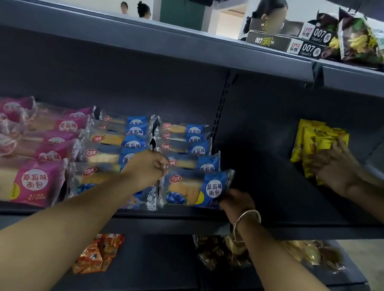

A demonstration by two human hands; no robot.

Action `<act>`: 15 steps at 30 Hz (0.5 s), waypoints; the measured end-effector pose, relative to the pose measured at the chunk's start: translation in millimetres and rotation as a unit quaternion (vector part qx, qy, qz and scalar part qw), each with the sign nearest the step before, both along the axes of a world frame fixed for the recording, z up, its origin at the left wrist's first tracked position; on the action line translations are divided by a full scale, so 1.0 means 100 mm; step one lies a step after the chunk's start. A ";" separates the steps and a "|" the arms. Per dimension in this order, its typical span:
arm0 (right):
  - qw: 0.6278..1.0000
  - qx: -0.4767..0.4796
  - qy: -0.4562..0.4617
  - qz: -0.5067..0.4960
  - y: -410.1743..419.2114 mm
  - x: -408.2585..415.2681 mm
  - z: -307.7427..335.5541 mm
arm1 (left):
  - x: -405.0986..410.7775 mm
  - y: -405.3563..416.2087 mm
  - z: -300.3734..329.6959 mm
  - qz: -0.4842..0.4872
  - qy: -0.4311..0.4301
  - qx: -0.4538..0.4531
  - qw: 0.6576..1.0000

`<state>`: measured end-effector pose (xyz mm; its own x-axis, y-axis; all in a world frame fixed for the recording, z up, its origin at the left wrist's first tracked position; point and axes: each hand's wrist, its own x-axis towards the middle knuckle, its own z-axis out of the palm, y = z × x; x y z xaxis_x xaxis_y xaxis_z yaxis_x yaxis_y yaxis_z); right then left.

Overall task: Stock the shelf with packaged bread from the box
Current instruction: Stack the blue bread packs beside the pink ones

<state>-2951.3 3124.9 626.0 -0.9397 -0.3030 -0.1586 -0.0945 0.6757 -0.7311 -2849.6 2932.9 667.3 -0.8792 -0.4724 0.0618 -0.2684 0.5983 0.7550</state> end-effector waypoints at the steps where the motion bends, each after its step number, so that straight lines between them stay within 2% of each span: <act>1: 1.000 0.001 -0.005 0.005 0.00 0.00 0.01 | 0.00 -0.01 0.00 0.001 -0.003 0.002 1.000; 7: 0.999 -0.020 -0.032 0.002 0.02 0.03 0.06 | 0.05 -0.01 0.01 0.001 0.000 0.011 1.000; 15: 0.999 -0.028 -0.015 0.000 0.08 0.08 0.05 | 0.14 0.01 0.03 0.026 0.013 0.022 0.999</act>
